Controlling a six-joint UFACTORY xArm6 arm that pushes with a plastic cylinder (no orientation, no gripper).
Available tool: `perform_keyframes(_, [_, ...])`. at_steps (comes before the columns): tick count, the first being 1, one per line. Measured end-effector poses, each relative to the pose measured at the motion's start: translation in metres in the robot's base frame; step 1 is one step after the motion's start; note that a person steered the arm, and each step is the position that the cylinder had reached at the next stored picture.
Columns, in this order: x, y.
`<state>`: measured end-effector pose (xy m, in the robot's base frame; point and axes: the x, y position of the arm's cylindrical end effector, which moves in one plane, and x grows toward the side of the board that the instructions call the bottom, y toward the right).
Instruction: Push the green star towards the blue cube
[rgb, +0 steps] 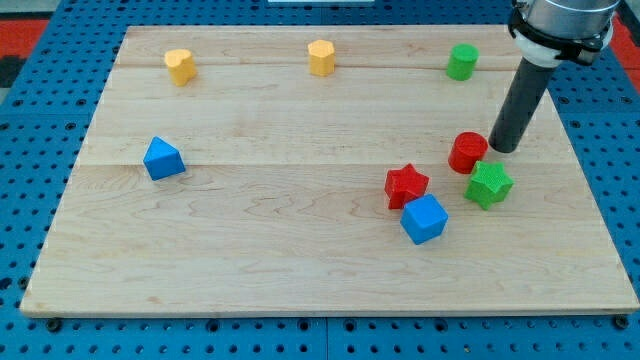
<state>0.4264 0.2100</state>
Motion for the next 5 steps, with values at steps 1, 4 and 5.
perform_keyframes(1, [0.013,0.000])
perform_keyframes(4, [0.034,-0.015])
perform_keyframes(5, [0.047,-0.026])
